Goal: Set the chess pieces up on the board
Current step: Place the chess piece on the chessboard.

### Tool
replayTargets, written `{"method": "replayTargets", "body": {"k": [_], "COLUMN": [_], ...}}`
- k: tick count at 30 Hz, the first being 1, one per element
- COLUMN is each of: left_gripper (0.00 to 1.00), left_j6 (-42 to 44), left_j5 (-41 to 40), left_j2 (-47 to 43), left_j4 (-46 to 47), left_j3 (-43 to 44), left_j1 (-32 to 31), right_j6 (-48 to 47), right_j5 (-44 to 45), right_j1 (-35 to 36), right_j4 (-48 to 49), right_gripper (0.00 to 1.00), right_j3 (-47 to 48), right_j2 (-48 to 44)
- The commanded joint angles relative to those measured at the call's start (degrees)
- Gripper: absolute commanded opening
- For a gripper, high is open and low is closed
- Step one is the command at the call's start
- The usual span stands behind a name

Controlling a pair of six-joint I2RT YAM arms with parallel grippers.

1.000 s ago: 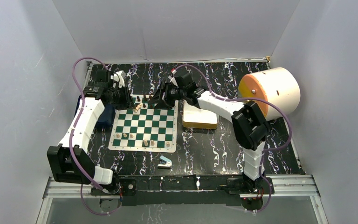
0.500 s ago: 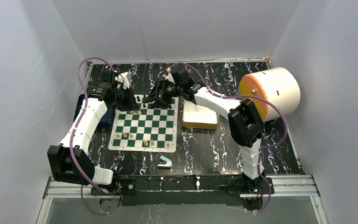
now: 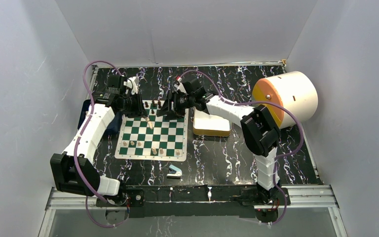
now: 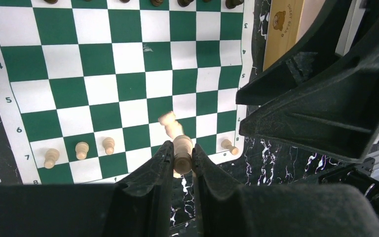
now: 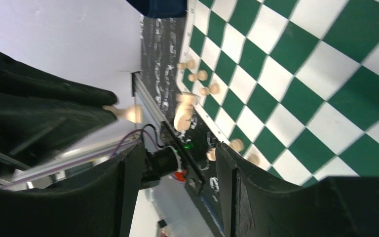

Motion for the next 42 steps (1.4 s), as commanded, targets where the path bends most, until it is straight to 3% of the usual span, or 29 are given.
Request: {"method": "replayTargets", "body": {"k": [1, 6, 12, 17, 22, 29, 38, 42], "left_gripper": [0.02, 0.02, 0.02, 0.02, 0.04, 0.07, 0.06, 0.10], "left_j6": [-3.7, -5.0, -4.4, -6.1, -8.1, -11.8, -16.2, -18.3], "left_j5": [-2.0, -3.7, -9.4, -18.9, -27.0, -31.7, -35.5, -36.4], "left_j2": [-0.8, -0.5, 0.0, -0.6, -3.6, -5.7, -8.1, -10.5], "left_j4": [-0.9, -0.9, -2.9, -5.9, -7.1, -6.2, -4.7, -4.6], "left_j3": [1.9, 3.9, 5.0, 4.9, 0.7, -6.4, -13.3, -15.9], "left_j1": [-0.9, -2.0, -2.5, -2.5, -2.5, -2.1, 1.0, 3.5], "right_j6": [-9.5, -14.0, -15.3, -15.2, -15.8, -16.5, -17.6, -17.5], "right_j5": [4.0, 8.6, 10.5, 10.5, 10.1, 10.4, 12.0, 12.9], "right_j1": [0.7, 1.1, 1.0, 1.0, 1.1, 1.0, 1.0, 1.0], "right_j4": [9.2, 17.5, 11.4, 9.1, 7.1, 6.4, 4.2, 3.5], "right_gripper": [0.63, 0.64, 0.65, 0.66, 0.68, 0.71, 0.83, 0.91], "right_j3": [-5.7, -13.3, -13.3, -15.4, -16.8, -21.2, -24.3, -25.5], "right_j2": [-7.8, -13.6, -15.0, -16.3, -18.2, -23.8, -32.0, -34.6]}}
